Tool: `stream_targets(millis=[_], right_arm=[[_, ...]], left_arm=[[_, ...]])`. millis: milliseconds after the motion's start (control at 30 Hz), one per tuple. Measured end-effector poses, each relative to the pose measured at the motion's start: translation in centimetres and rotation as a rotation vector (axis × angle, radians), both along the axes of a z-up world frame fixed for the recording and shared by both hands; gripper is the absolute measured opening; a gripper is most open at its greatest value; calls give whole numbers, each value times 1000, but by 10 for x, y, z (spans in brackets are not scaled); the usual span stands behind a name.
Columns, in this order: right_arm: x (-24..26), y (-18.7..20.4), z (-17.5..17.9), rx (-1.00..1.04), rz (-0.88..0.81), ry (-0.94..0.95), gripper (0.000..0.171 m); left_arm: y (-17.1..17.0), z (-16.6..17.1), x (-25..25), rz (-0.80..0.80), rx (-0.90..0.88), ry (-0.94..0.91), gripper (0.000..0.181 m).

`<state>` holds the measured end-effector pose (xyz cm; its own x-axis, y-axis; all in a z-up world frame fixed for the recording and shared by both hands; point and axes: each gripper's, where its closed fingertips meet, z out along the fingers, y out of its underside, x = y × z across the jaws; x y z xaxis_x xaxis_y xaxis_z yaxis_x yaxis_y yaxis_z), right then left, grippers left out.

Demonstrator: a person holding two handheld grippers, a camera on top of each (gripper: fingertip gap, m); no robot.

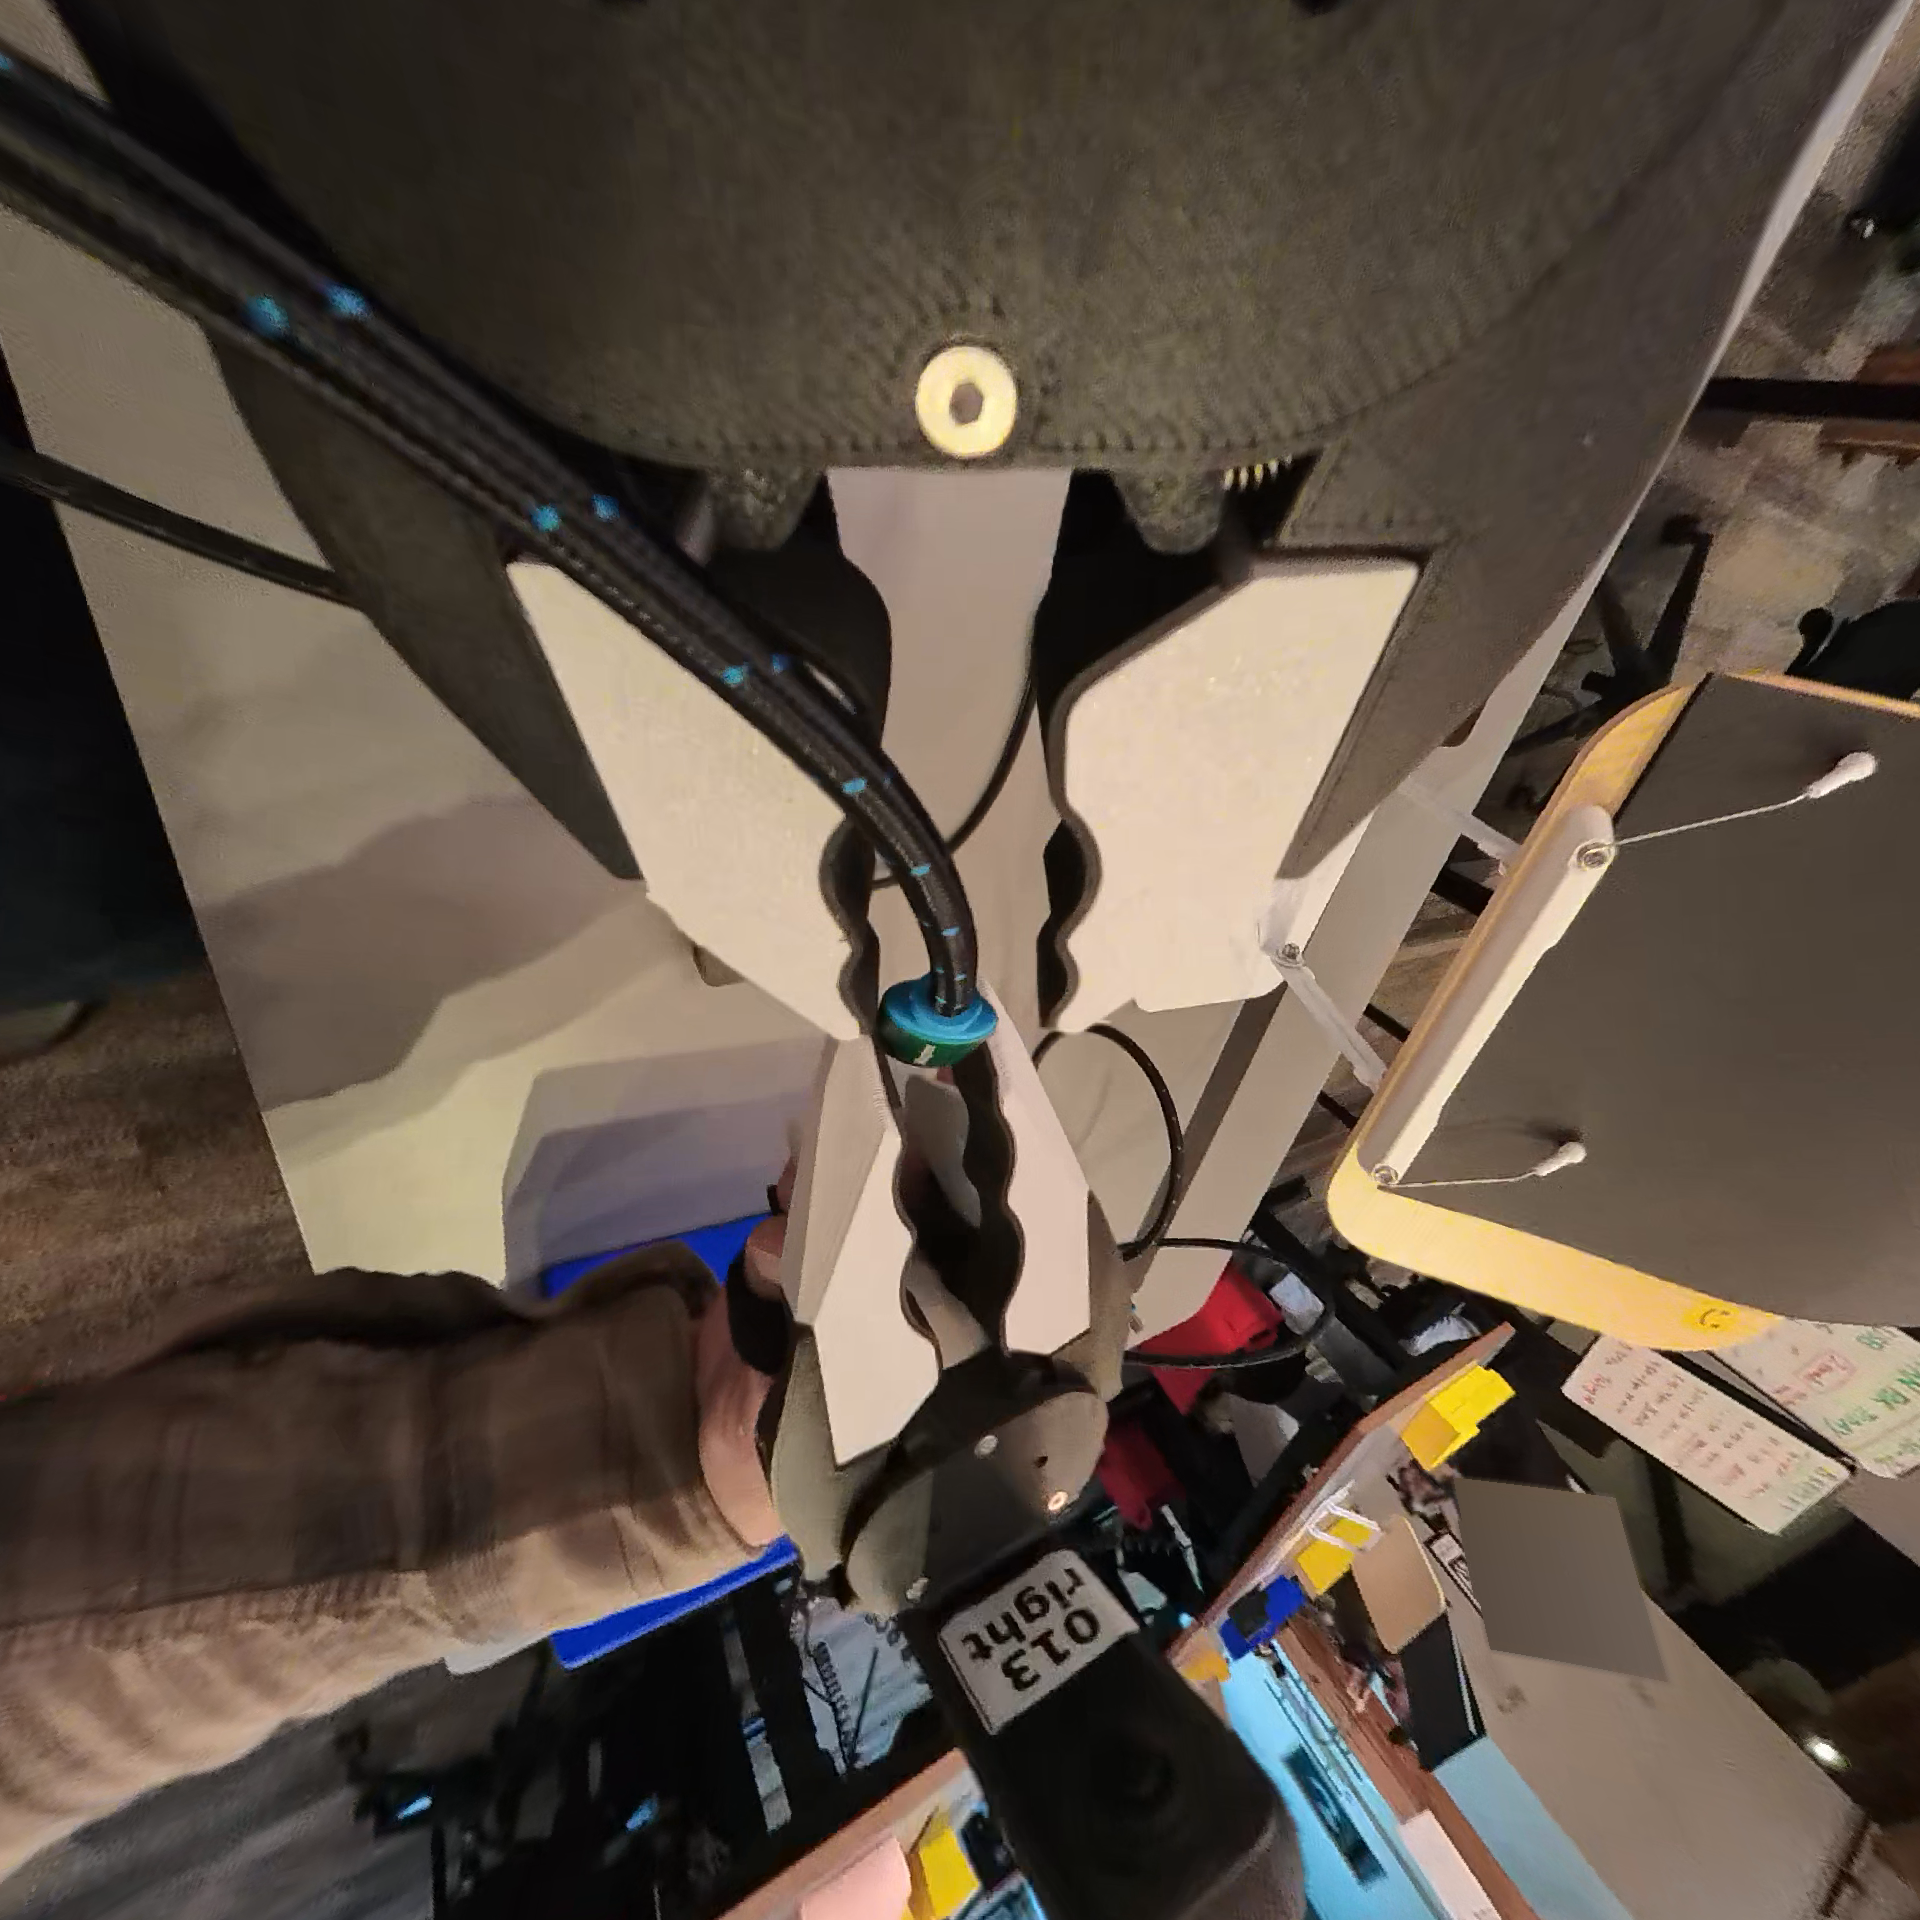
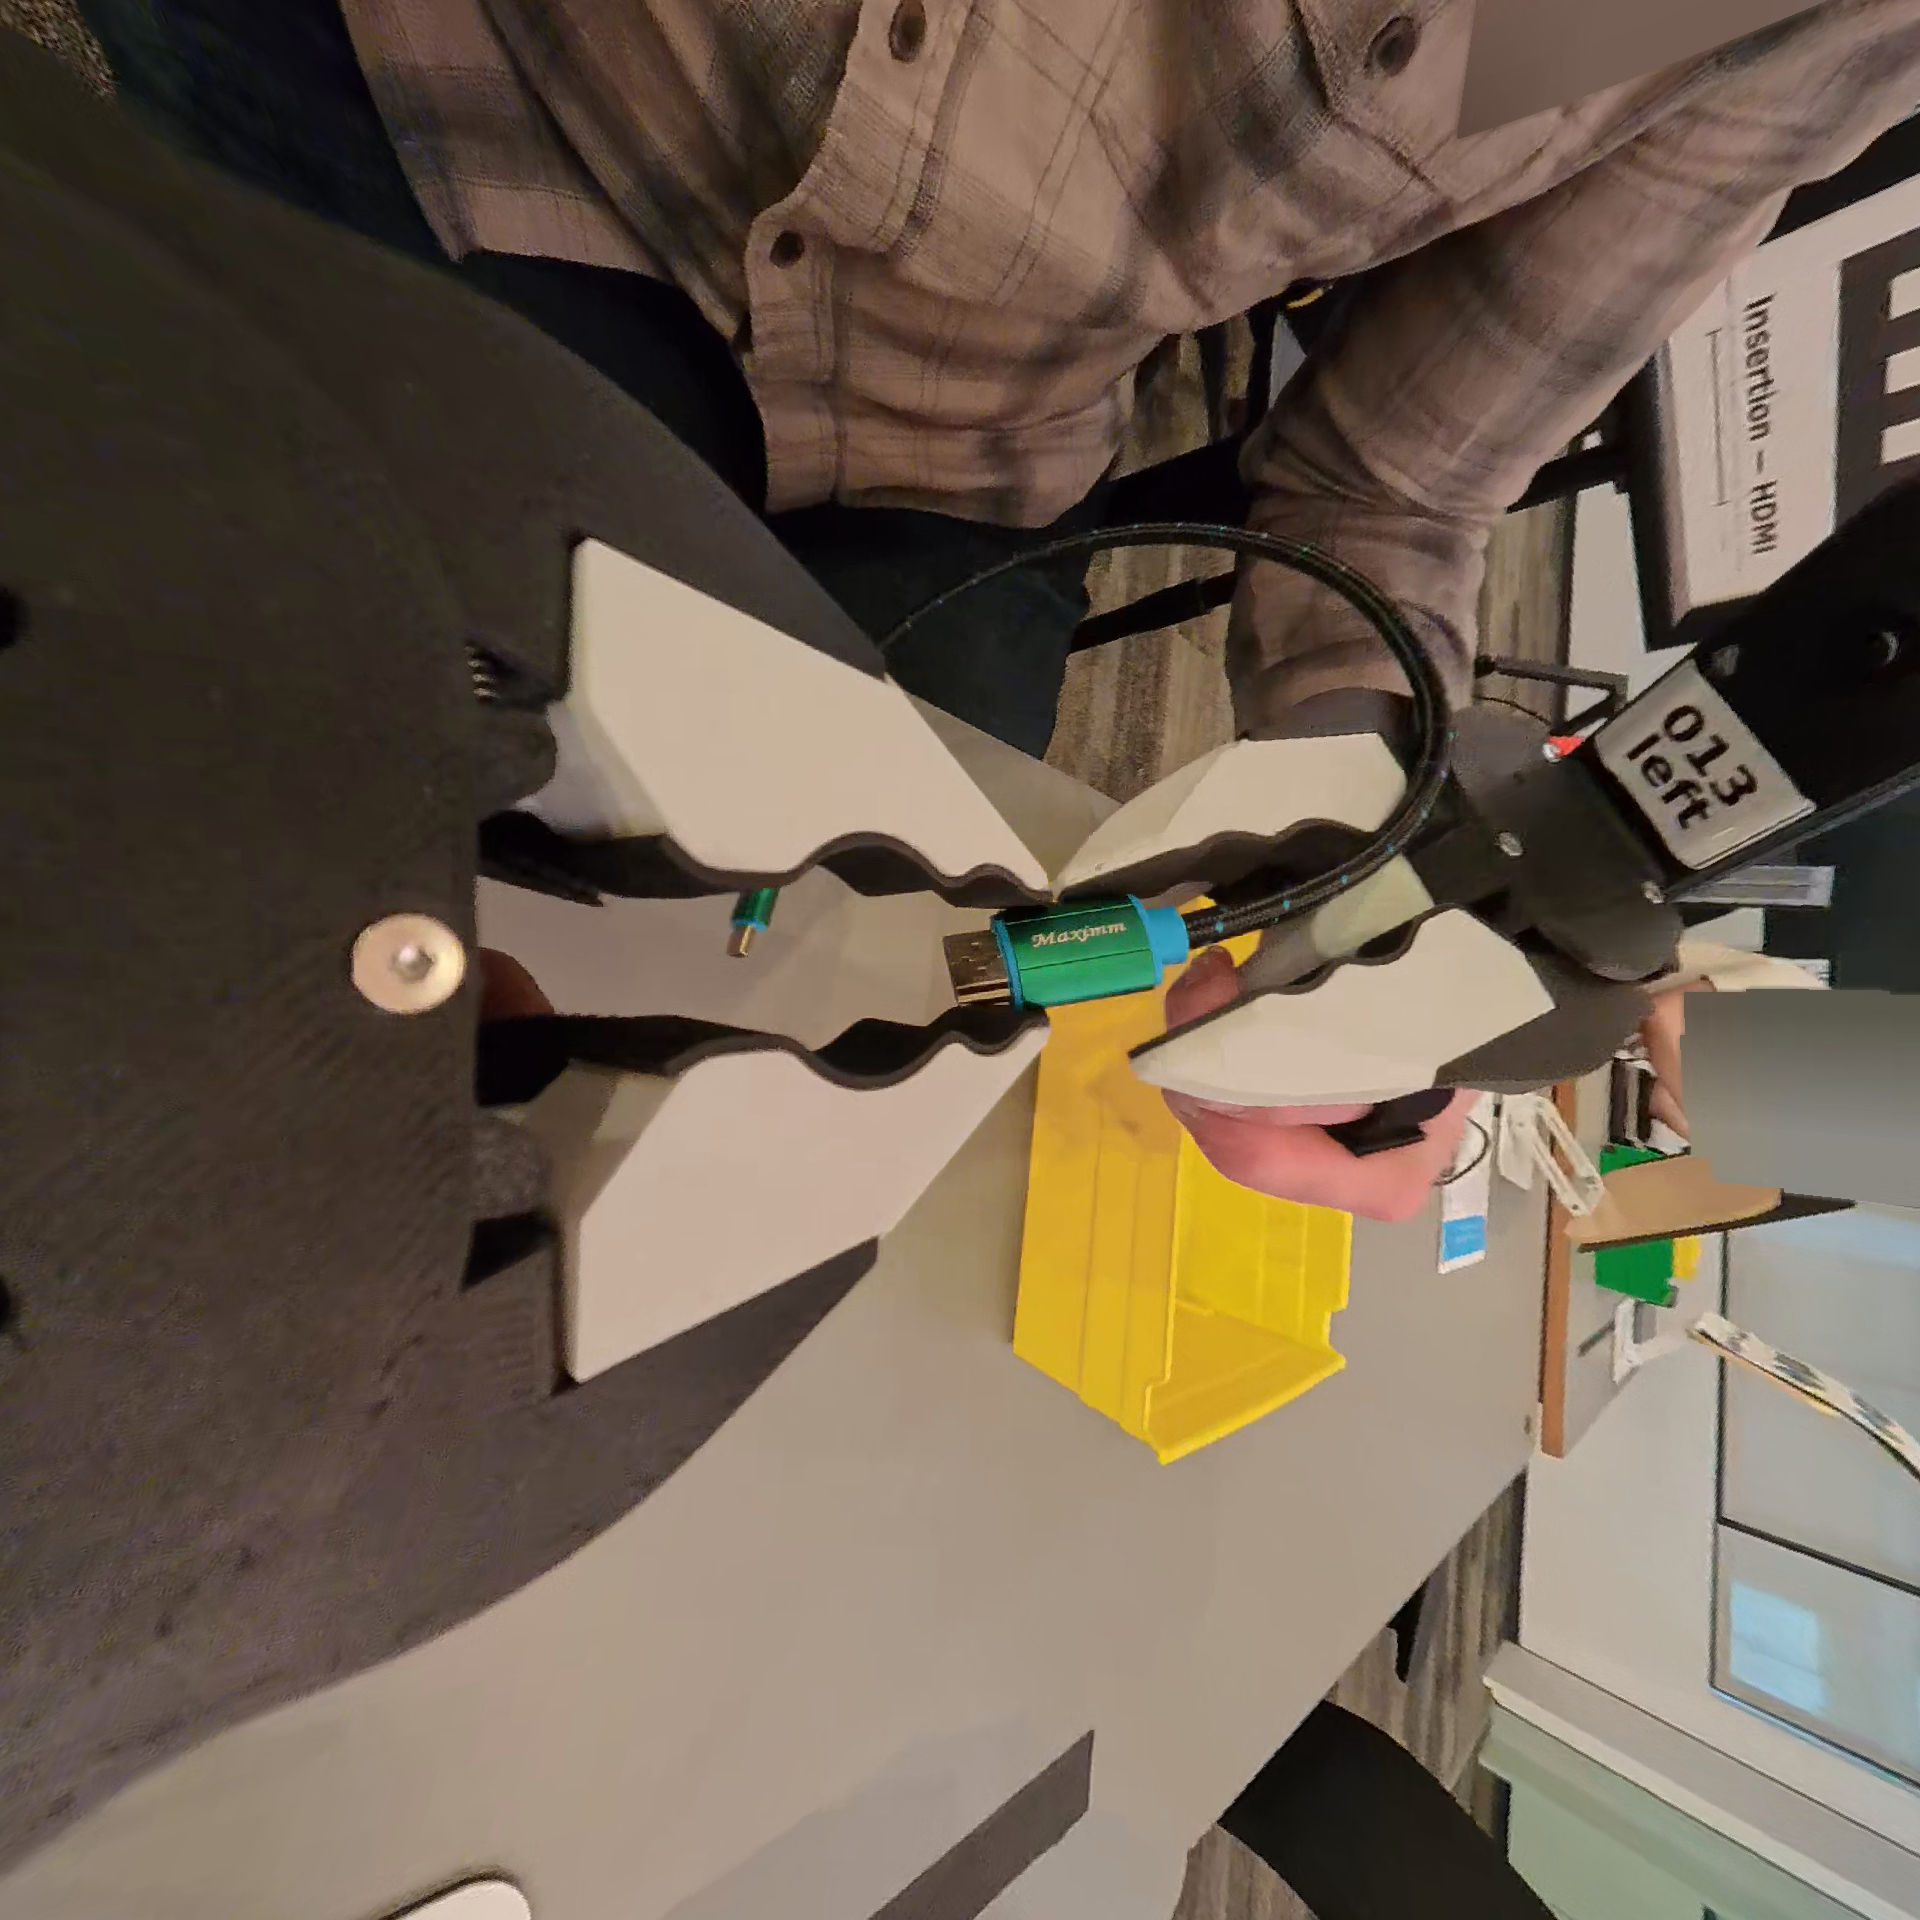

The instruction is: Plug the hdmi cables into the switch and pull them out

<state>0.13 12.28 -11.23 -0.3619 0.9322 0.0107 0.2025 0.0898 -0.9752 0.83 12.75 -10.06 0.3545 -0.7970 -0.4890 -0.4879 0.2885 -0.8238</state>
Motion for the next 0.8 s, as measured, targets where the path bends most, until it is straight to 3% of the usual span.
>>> stream_targets(millis=[400,800], right_arm=[[4,-9,-14,-15,54,-105,16],[7,8,4,-29,-33,8,25]], left_arm=[[-12,-14,5,-42,110,183,21],[1,5,0,17,9,-47,20]])
